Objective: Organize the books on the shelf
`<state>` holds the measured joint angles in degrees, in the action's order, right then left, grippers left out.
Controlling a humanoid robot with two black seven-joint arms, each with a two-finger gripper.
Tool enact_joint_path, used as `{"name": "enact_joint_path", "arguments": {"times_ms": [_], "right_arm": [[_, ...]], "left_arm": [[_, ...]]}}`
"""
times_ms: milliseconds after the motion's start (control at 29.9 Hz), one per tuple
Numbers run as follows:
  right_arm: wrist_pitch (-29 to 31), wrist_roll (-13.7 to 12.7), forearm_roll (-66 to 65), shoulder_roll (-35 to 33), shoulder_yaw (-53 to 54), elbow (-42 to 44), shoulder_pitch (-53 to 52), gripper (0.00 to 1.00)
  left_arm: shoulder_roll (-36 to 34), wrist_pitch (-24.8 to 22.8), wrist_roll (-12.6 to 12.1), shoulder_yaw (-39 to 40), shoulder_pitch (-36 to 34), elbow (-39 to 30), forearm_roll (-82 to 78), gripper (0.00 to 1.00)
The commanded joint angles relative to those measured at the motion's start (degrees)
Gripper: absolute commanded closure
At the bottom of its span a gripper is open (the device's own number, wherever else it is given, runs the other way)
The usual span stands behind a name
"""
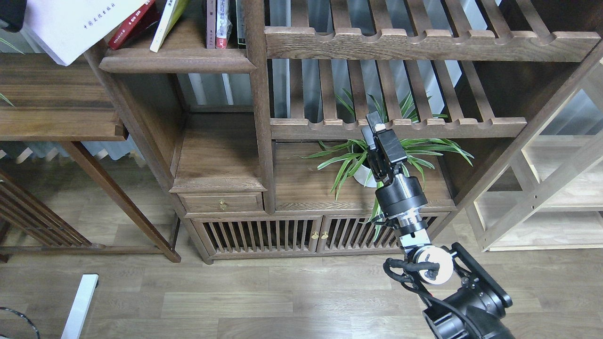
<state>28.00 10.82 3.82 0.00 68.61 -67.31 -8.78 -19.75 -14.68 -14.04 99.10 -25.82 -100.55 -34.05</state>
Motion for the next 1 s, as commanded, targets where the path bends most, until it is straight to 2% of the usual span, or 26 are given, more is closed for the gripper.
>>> {"name": "enact_joint_path", "arguments": {"times_ms": [0, 234, 368, 535, 602, 802, 969], "right_arm": [[0.00, 0.00, 0.04, 0.00, 1.52, 0.86, 0.34, 0.35], [0.00, -0.01, 0.13, 0.00, 3.98, 1.30, 0.34, 0.35], [0.00, -0.09, 0.13, 0.00, 5.39, 1.48, 0.43, 0.35], [0.00, -0.09, 1.62, 0.00, 6.27, 1.66, 1.31, 0.35], [0.00, -0.09, 2.06, 0.00, 6.79, 1.66, 1.57, 0.35], [0.00, -0.18, 4.43, -1.40, 7.94, 2.09, 2.10, 0.35], [0.00, -0.36, 6.72, -2.29, 7.68, 2.18, 2.01, 0.36]], "left_arm": [[-0.03, 3.95, -0.46, -0.22, -0.98, -1.05, -2.68, 1.00], [1.64, 10.37, -2.66, -3.73, -5.02, -1.05, -8.48, 1.00], [3.75, 16.51, -3.45, -7.07, -7.66, -1.05, -13.14, 1.00], [4.63, 25.56, -3.36, -14.01, -11.00, -0.70, -15.78, 1.00], [4.54, 27.77, -3.36, -16.03, -12.14, -0.62, -15.87, 1.00], [4.54, 29.97, -3.45, -18.33, -15.74, 1.40, -17.10, 1.00], [3.84, 29.89, -3.45, -18.42, -16.54, 1.85, -17.02, 1.00]]}}
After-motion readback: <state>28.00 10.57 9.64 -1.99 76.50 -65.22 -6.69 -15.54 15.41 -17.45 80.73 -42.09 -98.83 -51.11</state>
